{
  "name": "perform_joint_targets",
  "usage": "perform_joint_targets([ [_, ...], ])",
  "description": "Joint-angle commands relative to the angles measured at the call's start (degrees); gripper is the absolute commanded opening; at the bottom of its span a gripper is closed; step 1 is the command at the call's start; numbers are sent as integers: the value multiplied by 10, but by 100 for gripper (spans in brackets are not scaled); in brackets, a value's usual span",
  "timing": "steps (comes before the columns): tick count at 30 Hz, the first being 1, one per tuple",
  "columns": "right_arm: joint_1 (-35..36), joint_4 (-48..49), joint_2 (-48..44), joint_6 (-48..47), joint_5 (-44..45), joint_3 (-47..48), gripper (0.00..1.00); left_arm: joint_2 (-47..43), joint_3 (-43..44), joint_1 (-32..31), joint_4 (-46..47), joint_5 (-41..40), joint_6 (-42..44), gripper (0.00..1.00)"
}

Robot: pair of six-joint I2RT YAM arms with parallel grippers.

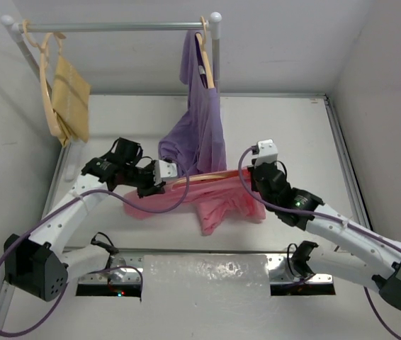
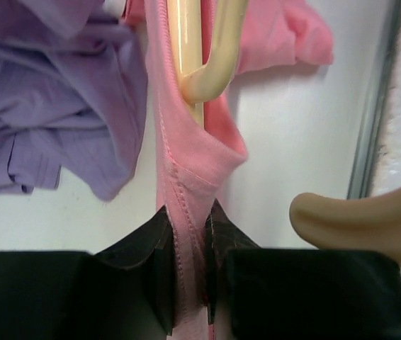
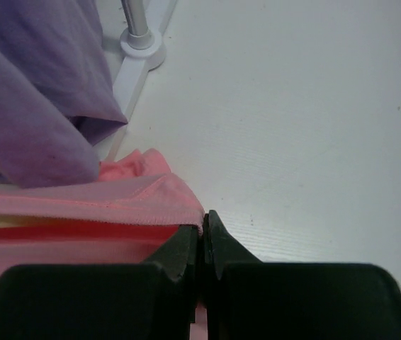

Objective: Place the t-shirt on the hanger

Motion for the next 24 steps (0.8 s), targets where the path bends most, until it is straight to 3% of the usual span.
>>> perform_joint_targets([
  [1,6,-38,50,-113,48,82,0,13,25,-7,-10,-124,-22,0],
  [4,37,-40,77,-160,-6,110,0,15,46,-8,-6,-101,-21,0],
  [6,58,-13,85,-204,-96,114,0,2,55,-9,-36,-3,18,0],
  [10,79,-59,115,-283,-279,175,0,-19,79,-25,-113,82,126,0],
  [12,79,-85,121,-299,-324,199,14,-7,89,-25,-139,88,144,0],
  [14,79,-120,115,-295,-342,231,48,-5,95,-25,-169,101,180,0],
  [17,79,-161,98,-307,-360,262,78,-7,88,-25,-182,121,192,0],
  [20,79,-232,96,-326,-409,309,82,-6,89,-25,-176,134,195,0],
  [24,100,-273,137,-304,-552,336,79,11,110,-25,-167,143,190,0],
])
